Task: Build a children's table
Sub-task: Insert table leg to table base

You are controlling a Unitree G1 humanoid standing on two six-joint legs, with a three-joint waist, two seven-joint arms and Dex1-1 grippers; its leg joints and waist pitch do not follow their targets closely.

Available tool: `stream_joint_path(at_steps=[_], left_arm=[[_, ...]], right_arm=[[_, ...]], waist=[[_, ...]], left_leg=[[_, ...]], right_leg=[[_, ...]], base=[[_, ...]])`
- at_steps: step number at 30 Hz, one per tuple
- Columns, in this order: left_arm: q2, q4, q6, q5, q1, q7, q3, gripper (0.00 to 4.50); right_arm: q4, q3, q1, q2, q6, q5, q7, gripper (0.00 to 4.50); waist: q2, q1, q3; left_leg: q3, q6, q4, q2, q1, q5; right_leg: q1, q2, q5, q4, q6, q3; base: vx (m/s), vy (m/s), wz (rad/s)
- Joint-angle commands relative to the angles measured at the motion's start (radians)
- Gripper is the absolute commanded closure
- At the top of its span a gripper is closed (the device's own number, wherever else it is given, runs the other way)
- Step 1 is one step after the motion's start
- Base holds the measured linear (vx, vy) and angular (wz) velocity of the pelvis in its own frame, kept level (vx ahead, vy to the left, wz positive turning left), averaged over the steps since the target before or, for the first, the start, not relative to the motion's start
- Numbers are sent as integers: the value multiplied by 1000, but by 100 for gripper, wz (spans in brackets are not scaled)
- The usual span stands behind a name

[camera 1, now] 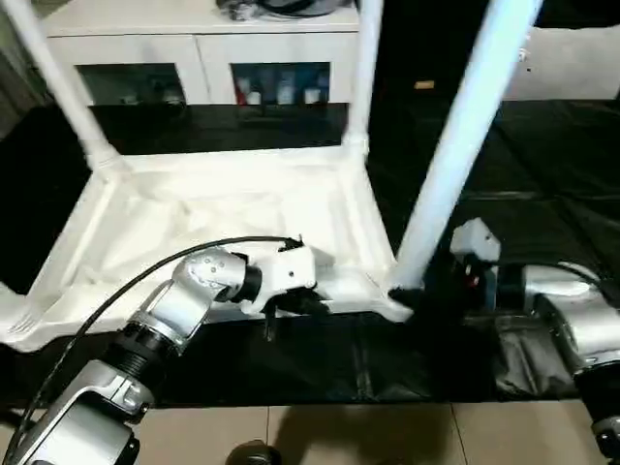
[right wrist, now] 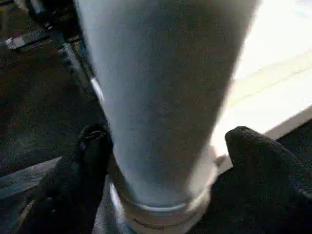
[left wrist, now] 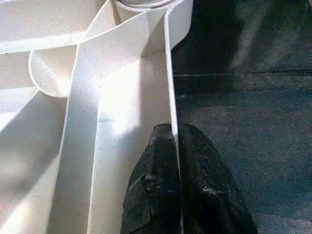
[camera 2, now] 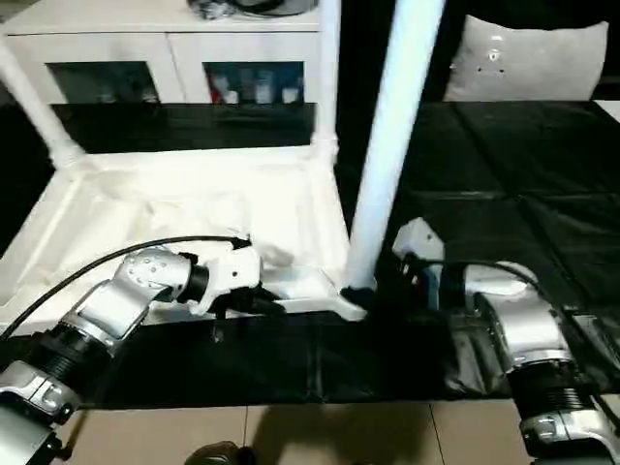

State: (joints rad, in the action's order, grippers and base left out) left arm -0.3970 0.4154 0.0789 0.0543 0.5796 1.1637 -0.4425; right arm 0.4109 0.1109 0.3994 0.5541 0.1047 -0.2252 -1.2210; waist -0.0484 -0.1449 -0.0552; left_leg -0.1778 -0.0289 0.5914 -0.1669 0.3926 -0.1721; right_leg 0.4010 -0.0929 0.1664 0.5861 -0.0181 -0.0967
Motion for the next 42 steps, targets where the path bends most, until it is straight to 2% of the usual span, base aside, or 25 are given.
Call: stream_joint_path(at_steps=[1, 8, 11, 17, 20, 21, 22, 23, 24, 25, 26, 27, 28, 29, 30, 31, 32, 35, 37, 38, 40, 41, 42], left_arm=[[-1, -45, -29, 2, 21, 24, -14, 450], [-3, -40, -34, 2, 23, 33, -12, 450], [-3, -40, -30, -1, 21, 36, -10, 450], [5, -36, -9, -17, 15, 43, 2, 450], [14, -48, 19, -32, 6, 38, 11, 450], [17, -54, 28, -36, 3, 35, 14, 450], [28, -73, 64, -45, -6, 17, 23, 450], [38, -86, 97, -46, -11, -5, 29, 450], [46, -94, 120, -46, -14, -21, 33, 450], [68, -101, 164, -38, -17, -68, 42, 450], [81, -105, 191, -33, -19, -97, 48, 450], [83, -105, 193, -33, -19, -99, 48, 450], [141, -100, 266, -27, -15, -209, 79, 450], [141, -100, 266, -27, -15, -209, 79, 450], [171, -96, 294, -26, -11, -256, 91, 450], [240, -78, 343, -14, 5, -344, 105, 450], [240, -78, 343, -14, 5, -344, 105, 450], [302, -77, 386, -4, 18, -417, 112, 450], [311, -82, 384, 3, 18, -430, 107, 450], [306, -86, 379, 16, 12, -431, 99, 450], [292, -86, 368, 26, 5, -428, 96, 450], [290, -85, 366, 26, 4, -428, 98, 450], [284, -83, 359, 27, 1, -426, 102, 450]], right_arm=[[11, 12, 9, 0, -11, 1, -28, 79], [63, 19, 18, -9, -38, 5, -56, 127], [72, 20, 14, -9, -38, -2, -72, 160], [82, 19, -3, -17, -36, -20, -98, 175], [65, 10, -21, -32, -14, -45, -100, 175], [58, 8, -25, -36, -5, -51, -98, 176], [37, 12, -33, -49, 37, -49, -66, 176], [32, 21, -33, -62, 63, -30, -20, 176], [30, 27, -33, -71, 80, -15, 12, 176], [36, 27, -26, -104, 107, 5, 92, 176], [41, 25, -22, -124, 123, 17, 141, 176], [42, 25, -21, -126, 124, 18, 145, 176], [74, -18, 9, -210, 179, 24, 327, 176], [74, -18, 9, -211, 179, 24, 328, 176], [86, -38, 25, -249, 202, 25, 400, 176], [106, -57, 50, -309, 212, 39, 505, 176], [106, -57, 50, -309, 212, 39, 505, 176], [108, -68, 65, -362, 227, 38, 573, 176], [101, -62, 64, -368, 225, 39, 558, 106], [78, -63, 56, -369, 222, 46, 566, 106], [47, -71, 42, -365, 217, 40, 566, 97], [42, -71, 40, -364, 214, 40, 561, 97], [30, -71, 36, -358, 206, 40, 550, 78]], waist=[[17, 4, 75], [16, 4, 73], [16, 4, 74], [14, 3, 77], [16, 2, 76], [10, 1, 76], [13, 4, 76], [10, 4, 75], [11, 6, 73], [11, 11, 69], [11, 13, 66], [13, 17, 65], [13, 27, 62], [13, 38, 62], [13, 45, 62], [17, 54, 62], [14, 61, 61], [16, 65, 62], [16, 63, 62], [6, 62, 62], [11, 63, 64], [9, 62, 64], [9, 62, 65]], left_leg=[[20, 88, -63, -72, -23, -191], [21, 64, -63, -70, -23, -231], [22, 67, -63, -71, -22, -225], [21, 76, -60, -70, -21, -206], [20, 80, -59, -69, -22, -206], [21, 79, -59, -70, -21, -206], [21, 77, -61, -71, -20, -211], [22, 73, -62, -71, -22, -214], [22, 71, -63, -71, -21, -219], [23, 56, -68, -70, -23, -240], [25, 40, -69, -67, -28, -282], [26, 28, -71, -67, -27, -294], [28, 11, -74, -65, -27, -313], [32, -5, -75, -62, -29, -335], [33, -11, -74, -61, -29, -341], [34, -13, -74, -60, -29, -355], [33, -14, -72, -59, -33, -360], [31, 3, -70, -55, -32, -356], [30, 17, -69, -54, -30, -349], [30, 20, -70, -54, -29, -341], [30, 23, -72, -56, -26, -332], [30, 23, -72, -56, -27, -332], [30, 23, -73, -57, -26, -331]], right_leg=[[-51, -75, 209, -56, -227, 52], [-47, -76, 293, -63, -200, 53], [-48, -74, 277, -60, -201, 52], [-48, -73, 240, -56, -214, 51], [-48, -73, 238, -56, -219, 51], [-49, -73, 239, -55, -220, 51], [-49, -73, 242, -57, -218, 51], [-49, -71, 245, -55, -220, 51], [-48, -71, 254, -58, -216, 51], [-47, -71, 293, -61, -210, 51], [-46, -75, 369, -72, -191, 49], [-48, -76, 393, -72, -182, 49], [-48, -75, 426, -75, -168, 49], [-45, -76, 458, -80, -158, 45], [-46, -76, 469, -81, -152, 44], [-45, -75, 489, -86, -139, 43], [-39, -75, 493, -90, -137, 43], [-39, -73, 492, -97, -123, 43], [-39, -74, 495, -99, -114, 44], [-38, -73, 485, -97, -112, 45], [-41, -71, 467, -96, -109, 45], [-39, -71, 458, -95, -111, 45], [-40, -70, 450, -94, -113, 45]], base=[[0, 0, 0], [0, 0, 0], [0, 0, 0], [0, 0, 0], [0, 0, 0], [0, 0, 0], [0, 0, 0], [0, 0, 0], [0, 0, 0], [0, 0, 0], [0, 0, 0], [0, 0, 0], [0, 0, 0], [0, 0, 0], [0, 0, 0], [0, 0, 0], [0, 0, 0], [0, 0, 0], [0, 0, 0], [0, 0, 0], [0, 0, 0], [0, 0, 0], [0, 0, 0]])
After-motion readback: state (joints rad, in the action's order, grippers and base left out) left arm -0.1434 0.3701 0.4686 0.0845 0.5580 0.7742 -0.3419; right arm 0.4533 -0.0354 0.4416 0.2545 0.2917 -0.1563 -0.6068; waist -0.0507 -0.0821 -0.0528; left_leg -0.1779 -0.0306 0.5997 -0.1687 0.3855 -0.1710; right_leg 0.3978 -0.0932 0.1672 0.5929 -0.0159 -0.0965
